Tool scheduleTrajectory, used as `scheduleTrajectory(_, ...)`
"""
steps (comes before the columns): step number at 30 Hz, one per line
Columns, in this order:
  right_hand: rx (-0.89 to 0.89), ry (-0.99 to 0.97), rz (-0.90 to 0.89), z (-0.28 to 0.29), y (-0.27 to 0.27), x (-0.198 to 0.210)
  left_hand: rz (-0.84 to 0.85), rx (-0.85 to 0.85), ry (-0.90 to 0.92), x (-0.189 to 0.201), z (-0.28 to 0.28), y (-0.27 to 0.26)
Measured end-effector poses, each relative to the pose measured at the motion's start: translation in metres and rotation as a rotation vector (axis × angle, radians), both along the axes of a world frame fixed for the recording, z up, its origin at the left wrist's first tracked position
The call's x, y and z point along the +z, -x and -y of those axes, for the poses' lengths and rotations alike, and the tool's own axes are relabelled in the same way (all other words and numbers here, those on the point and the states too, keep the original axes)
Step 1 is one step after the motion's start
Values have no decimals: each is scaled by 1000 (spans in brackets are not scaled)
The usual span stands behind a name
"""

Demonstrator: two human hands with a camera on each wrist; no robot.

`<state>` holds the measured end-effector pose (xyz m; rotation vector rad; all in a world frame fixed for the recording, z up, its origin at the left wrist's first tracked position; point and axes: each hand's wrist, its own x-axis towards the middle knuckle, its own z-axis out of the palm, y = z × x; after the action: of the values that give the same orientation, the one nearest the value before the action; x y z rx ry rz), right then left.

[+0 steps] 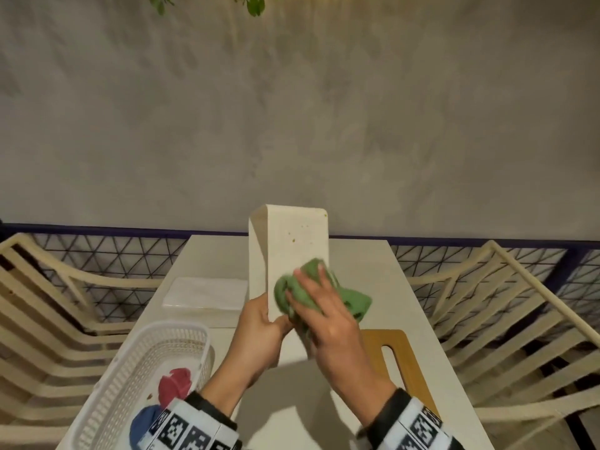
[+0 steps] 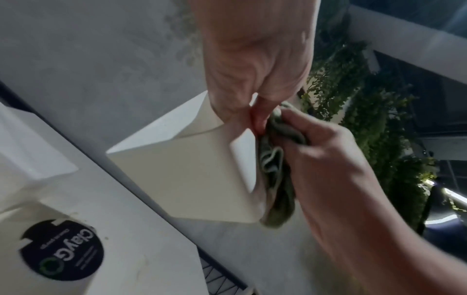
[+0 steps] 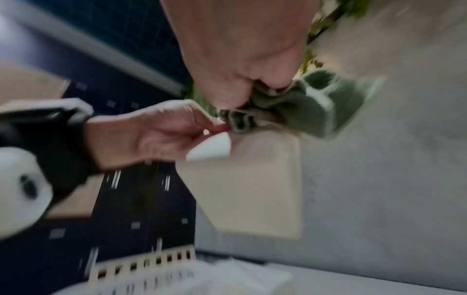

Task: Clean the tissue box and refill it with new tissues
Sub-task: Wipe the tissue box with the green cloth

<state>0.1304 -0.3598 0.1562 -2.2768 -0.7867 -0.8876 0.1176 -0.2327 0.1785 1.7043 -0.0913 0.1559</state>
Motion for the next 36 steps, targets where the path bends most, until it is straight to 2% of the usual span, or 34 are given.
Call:
scheduleTrajectory(2, 66, 63, -3, 20, 5, -6, -1, -5, -16, -5, -4, 3)
scheduleTrajectory(5, -114, -125, -83, 33, -17, 12, -77, -56, -35, -17, 4, 11)
scheduleTrajectory(7, -137, -196, -181, 17, -27, 27, -82, -59, -13, -17, 10, 11)
scheduleTrajectory(8, -98, -139, -196, 5, -24, 28, -60, -41, 2, -16, 10, 10)
scheduleTrajectory(10, -2, 64, -108, -6, -9, 10, -24, 1, 29, -13, 4, 4)
scheduleTrajectory(12, 97, 177, -6, 8, 7, -2, -47, -10, 71, -14, -2, 3)
scheduleTrajectory(14, 35, 162, 39, 27, -3, 1, -74, -27, 123, -19, -5, 6)
scheduleTrajectory(17, -132, 35, -21, 20, -29, 24, -99, -46, 158, -29, 1, 9)
scheduleTrajectory(20, -41, 114, -22, -13, -21, 27, -76, -12, 164, -28, 0, 5)
scheduleTrajectory(23, 115, 259, -13, 8, -2, 9, -47, -35, 145, -29, -11, 5)
scheduleTrajectory(26, -54, 159, -57, 33, -23, 18, -111, -110, 114, -41, -11, 14)
scheduleTrajectory(28, -113, 32, -111, 21, -39, 34, -121, -147, 102, -43, -4, 17)
scheduleTrajectory(31, 28, 139, -68, -13, -17, 31, -71, -91, 158, -42, -7, 10)
scheduleTrajectory(33, 147, 197, -35, -2, 1, 13, -42, -73, 175, -39, -14, 7)
scheduleTrajectory(34, 136, 183, -43, 10, 0, 8, -54, -76, 179, -39, -18, 8)
scheduleTrajectory(36, 2, 123, -31, 28, -16, 9, -97, -106, 165, -46, -19, 12)
